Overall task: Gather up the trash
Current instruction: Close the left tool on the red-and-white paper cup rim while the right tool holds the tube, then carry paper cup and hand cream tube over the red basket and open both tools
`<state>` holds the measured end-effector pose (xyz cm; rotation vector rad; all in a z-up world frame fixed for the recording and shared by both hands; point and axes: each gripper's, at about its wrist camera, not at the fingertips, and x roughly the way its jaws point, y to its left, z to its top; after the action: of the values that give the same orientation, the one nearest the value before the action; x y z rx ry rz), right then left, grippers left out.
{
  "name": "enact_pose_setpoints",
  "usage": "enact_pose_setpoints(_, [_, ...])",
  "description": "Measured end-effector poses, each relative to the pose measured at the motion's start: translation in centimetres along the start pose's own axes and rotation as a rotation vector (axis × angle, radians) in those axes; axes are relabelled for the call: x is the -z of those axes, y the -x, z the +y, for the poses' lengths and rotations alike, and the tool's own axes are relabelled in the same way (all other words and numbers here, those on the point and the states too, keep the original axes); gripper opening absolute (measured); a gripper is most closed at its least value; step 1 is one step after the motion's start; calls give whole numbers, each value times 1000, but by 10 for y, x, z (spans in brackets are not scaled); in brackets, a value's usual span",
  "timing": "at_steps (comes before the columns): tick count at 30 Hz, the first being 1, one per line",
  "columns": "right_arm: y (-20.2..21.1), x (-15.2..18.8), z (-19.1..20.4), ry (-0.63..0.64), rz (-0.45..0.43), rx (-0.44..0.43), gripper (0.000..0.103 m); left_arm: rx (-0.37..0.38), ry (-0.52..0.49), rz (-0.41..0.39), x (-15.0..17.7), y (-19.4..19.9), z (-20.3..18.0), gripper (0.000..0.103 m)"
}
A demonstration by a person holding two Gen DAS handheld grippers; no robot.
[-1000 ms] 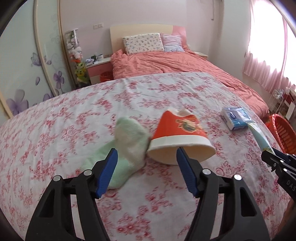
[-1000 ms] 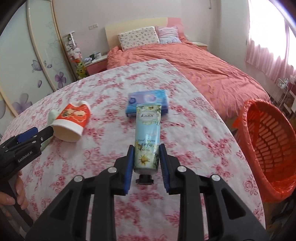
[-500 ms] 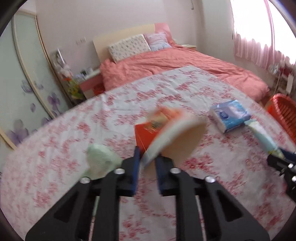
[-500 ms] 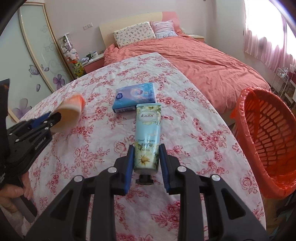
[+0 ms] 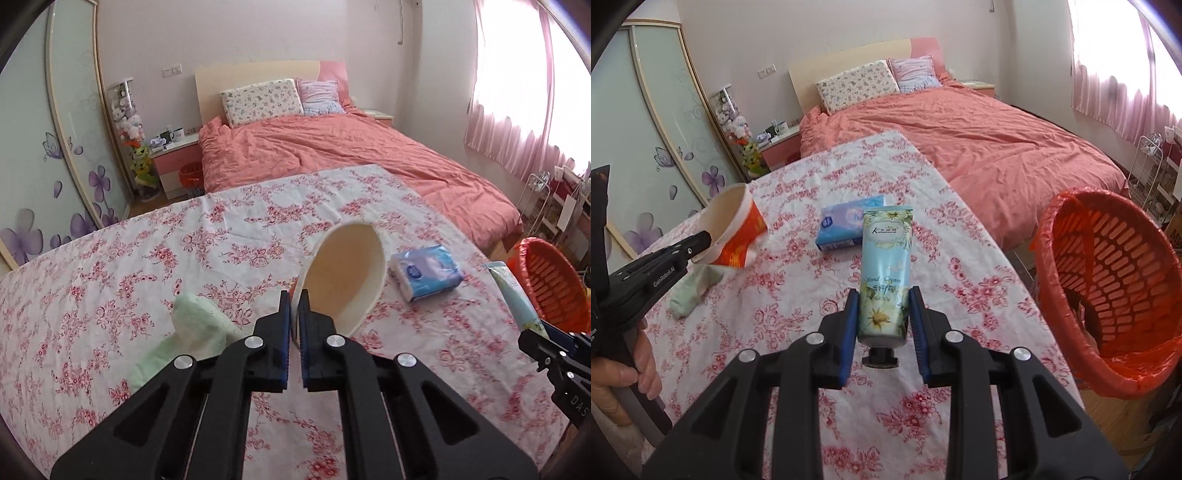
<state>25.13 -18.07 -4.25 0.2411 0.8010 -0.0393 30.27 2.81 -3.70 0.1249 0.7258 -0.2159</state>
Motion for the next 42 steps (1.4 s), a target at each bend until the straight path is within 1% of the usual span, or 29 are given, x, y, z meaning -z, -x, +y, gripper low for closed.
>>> enact_pose_setpoints(3, [11, -2, -2, -6, -17, -1, 27, 15, 2, -18, -1, 9, -3, 5])
enact_pose_setpoints(8, [24, 1, -2, -2, -33, -7, 27, 26, 20, -22, 2, 17, -3, 5])
enact_pose_setpoints(15, [37, -2, -2, 2, -56, -10, 27, 26, 11, -71, -5, 38, -10, 5])
enact_pose_setpoints(21, [58, -9, -8, 1, -99, -11, 27, 61, 8, -108, -13, 56, -25, 5])
enact_pose_setpoints(26, [80, -15, -22, -9, -142, -8, 27, 107, -8, -139, -17, 71, -43, 5])
enact_pose_setpoints(33, [106, -19, -51, -29, -189, 37, 27, 192, -42, -174, -22, 84, -81, 5])
enact_pose_setpoints(38, [117, -20, -89, -79, -210, 85, 27, 260, -71, -189, -26, 86, -113, 5])
enact_pose_setpoints(42, [123, -19, -122, -125, -221, 124, 27, 326, -99, -190, -29, 83, -147, 5])
